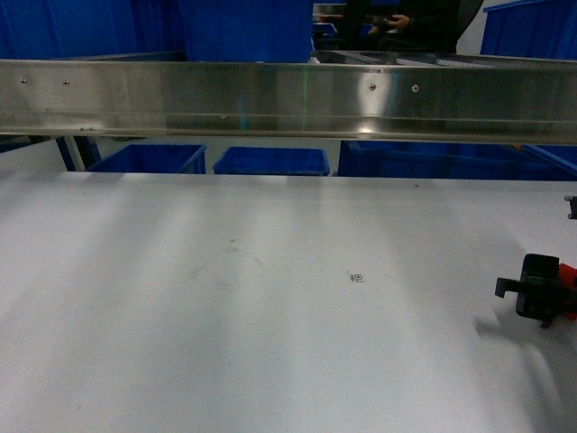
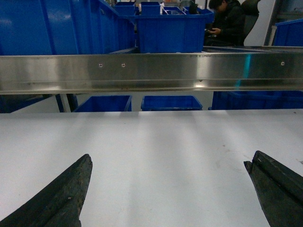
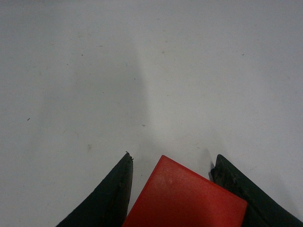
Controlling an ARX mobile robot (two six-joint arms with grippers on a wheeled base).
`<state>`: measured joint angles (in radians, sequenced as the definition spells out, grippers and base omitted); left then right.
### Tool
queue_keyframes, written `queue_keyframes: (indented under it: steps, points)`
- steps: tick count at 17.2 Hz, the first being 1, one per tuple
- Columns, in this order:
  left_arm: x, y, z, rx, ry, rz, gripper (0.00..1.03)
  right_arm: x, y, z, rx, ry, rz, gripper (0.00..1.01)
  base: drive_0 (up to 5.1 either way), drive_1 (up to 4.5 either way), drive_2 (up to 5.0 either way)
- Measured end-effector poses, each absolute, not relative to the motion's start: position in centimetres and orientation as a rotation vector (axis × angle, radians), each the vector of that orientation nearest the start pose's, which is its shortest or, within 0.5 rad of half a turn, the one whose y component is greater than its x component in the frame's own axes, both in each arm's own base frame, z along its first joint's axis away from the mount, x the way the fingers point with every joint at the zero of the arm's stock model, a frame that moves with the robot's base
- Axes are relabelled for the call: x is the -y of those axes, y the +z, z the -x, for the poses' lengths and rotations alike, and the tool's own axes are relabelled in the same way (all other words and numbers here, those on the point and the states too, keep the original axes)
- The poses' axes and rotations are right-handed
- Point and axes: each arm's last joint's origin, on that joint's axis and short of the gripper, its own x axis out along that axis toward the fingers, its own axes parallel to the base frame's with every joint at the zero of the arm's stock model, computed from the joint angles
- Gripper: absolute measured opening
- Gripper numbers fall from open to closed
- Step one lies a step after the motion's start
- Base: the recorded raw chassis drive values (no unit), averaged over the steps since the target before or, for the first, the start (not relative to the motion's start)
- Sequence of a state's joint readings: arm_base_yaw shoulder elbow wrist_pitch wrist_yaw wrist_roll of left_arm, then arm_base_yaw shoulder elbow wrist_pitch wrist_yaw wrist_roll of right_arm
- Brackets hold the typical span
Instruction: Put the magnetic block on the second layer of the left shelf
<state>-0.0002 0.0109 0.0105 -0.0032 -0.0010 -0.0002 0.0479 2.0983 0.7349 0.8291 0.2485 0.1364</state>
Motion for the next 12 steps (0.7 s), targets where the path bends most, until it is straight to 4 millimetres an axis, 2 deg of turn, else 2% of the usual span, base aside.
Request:
queue_keyframes:
  steps: [1, 3, 5, 9, 10, 12]
  points:
    - [0.0, 16.6, -9.8, -0.004, 0.0, 0.0, 0.98, -1.1, 5.5, -34.3, -0.51, -0.221, -0.045, 0.46, 0.0, 0.0, 0.0]
    - [0.0, 16.6, -9.8, -0.004, 0.0, 0.0, 0.98, -1.3, 5.8, -33.8, -0.491, -0.202, -0.014, 0.45, 0.0, 0.0, 0.0]
    - [0.0, 16.6, -9.8, -0.004, 0.0, 0.0, 0.98, -1.5, 7.6, -32.5, -0.445, -0.163, 0.018, 0.44, 0.0, 0.0, 0.0]
    - [0.0, 16.6, -9.8, -0.004, 0.001, 0.0, 0.98, -1.9, 14.2, -27.0, -0.345, -0.061, 0.075, 0.44, 0.0, 0.0, 0.0]
    - [0.0, 16.6, -9.8, -0.004, 0.0, 0.0, 0.98, -2.1, 15.4, -25.0, -0.326, -0.039, 0.087, 0.44, 0.0, 0.0, 0.0]
    - [0.0, 16.6, -9.8, -0.003, 0.0, 0.0, 0.98, -2.1, 16.9, -22.2, -0.296, -0.013, 0.083, 0.44, 0.0, 0.0, 0.0]
